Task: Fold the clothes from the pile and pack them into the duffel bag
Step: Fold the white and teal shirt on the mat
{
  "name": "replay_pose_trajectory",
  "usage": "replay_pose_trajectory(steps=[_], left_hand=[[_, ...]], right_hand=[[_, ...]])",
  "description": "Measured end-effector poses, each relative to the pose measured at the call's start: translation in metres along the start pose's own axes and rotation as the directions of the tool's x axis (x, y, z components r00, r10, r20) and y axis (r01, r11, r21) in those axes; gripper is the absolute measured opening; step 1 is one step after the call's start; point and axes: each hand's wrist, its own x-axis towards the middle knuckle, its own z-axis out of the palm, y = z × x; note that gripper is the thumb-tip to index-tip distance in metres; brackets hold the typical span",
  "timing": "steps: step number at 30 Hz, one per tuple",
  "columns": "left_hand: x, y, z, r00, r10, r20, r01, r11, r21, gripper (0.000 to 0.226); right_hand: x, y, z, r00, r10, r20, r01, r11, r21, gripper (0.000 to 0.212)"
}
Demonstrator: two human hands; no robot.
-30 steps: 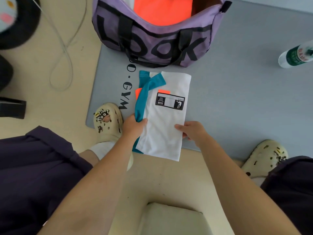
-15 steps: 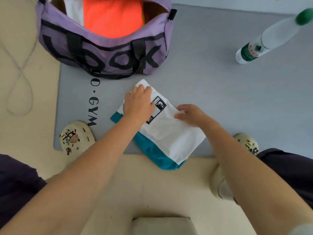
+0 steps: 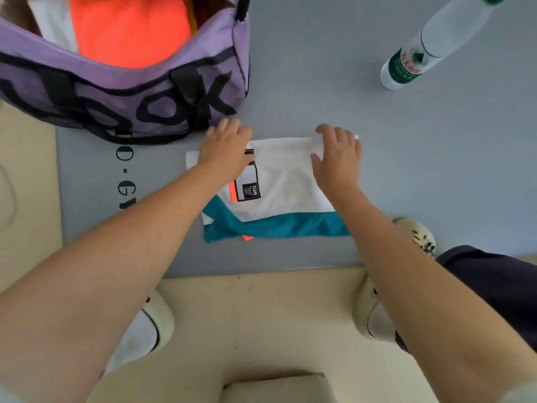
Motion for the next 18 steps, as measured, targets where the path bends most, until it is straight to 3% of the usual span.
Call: replay_pose_trajectory(steps=[1, 3, 7, 11, 15, 17, 18], left_hand=[[-0.009, -0.001, 0.003, 0.994, -0.007, -0.107, 0.004, 1.0, -0.021, 0.037], [-0.031, 0.003, 0.013, 0.979, 0.005, -0.203, -0.019, 0.997, -0.069, 0.034], [-0.074, 0.021, 0.036, 0.999, -0.022, -0.049, 0.018, 0.996, -0.092, 0.019], [-0.11, 0.024, 0.047, 0.988, -0.13, 0.084, 0.131, 0.991, -0.011, 0.023], [-0.131, 0.021, 0.047, 0.913, -0.239, 0.33, 0.276, 0.958, -0.07, 0.036], [-0.137, 0.021, 0.046, 0.91, -0.273, 0.312, 0.319, 0.942, -0.106, 0.038], [-0.138, 0.022, 0.044, 0.93, -0.279, 0.239, 0.314, 0.942, -0.121, 0.033]], right_hand=[[-0.008, 0.002, -0.001, 0.996, 0.061, -0.067, -0.059, 0.998, 0.033, 0.05], [-0.026, 0.013, -0.003, 0.967, 0.244, -0.066, -0.237, 0.966, 0.105, 0.056], [-0.069, 0.042, 0.0, 0.826, 0.541, 0.159, -0.561, 0.818, 0.129, 0.043], [-0.084, 0.055, 0.002, 0.752, 0.598, 0.278, -0.647, 0.749, 0.14, 0.039], [-0.09, 0.06, -0.001, 0.771, 0.596, 0.222, -0.636, 0.727, 0.257, 0.041], [-0.09, 0.063, -0.003, 0.773, 0.57, 0.278, -0.631, 0.734, 0.249, 0.04], [-0.089, 0.065, -0.004, 0.767, 0.551, 0.328, -0.63, 0.745, 0.22, 0.038]])
